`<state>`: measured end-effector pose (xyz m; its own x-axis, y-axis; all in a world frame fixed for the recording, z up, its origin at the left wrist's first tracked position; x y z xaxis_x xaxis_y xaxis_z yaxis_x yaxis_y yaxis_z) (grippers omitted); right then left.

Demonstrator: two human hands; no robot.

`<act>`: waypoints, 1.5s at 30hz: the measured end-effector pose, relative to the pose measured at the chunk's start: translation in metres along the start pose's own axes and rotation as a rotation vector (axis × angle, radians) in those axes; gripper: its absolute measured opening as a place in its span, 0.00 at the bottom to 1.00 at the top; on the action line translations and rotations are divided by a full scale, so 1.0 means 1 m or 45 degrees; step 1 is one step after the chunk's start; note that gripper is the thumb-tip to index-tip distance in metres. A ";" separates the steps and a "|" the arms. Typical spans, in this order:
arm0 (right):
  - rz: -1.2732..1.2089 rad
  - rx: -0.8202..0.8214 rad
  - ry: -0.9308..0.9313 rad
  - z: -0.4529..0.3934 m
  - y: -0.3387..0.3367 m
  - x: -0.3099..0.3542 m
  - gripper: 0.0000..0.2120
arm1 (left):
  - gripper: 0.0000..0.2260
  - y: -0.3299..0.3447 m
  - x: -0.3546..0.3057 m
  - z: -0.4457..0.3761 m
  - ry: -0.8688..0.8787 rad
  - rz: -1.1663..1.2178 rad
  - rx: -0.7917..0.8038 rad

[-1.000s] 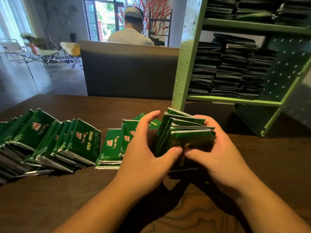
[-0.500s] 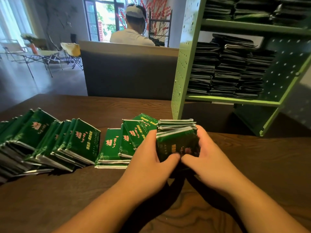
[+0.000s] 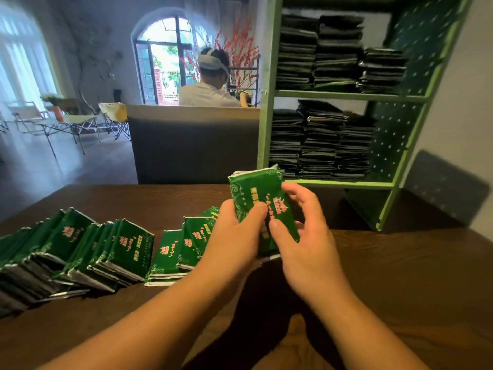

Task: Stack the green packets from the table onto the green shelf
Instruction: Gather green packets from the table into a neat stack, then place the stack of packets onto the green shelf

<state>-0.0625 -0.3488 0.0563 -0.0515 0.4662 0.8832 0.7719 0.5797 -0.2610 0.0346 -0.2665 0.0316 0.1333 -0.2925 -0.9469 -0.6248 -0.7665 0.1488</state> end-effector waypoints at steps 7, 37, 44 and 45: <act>0.564 -0.085 -0.651 0.023 -0.060 0.057 0.27 | 0.10 0.062 -0.048 -0.013 -0.241 0.055 0.165; 1.071 -0.892 -0.957 -0.127 -0.222 0.188 0.24 | 0.21 0.126 -0.144 -0.067 -0.319 -0.066 0.521; 1.232 -0.740 -0.784 -0.192 -0.212 0.177 0.29 | 0.20 0.106 -0.139 -0.073 -0.326 -0.104 0.513; 1.256 -0.721 -0.772 -0.199 -0.210 0.175 0.29 | 0.20 0.103 -0.137 -0.074 -0.330 -0.108 0.513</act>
<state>-0.1074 -0.5216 0.3427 0.5286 0.8470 0.0560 0.8002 -0.4751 -0.3660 0.0088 -0.3473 0.1974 0.0323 -0.0473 -0.9984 -0.8749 -0.4842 -0.0053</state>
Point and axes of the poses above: each hand's wrist, its own z-axis away from the middle knuckle, its own y-axis out of the palm, x = y × z, the point moved 9 cm from there along -z, towards the middle knuckle, and after that the axes turned 11 degrees about y, right-handed, at the moved point
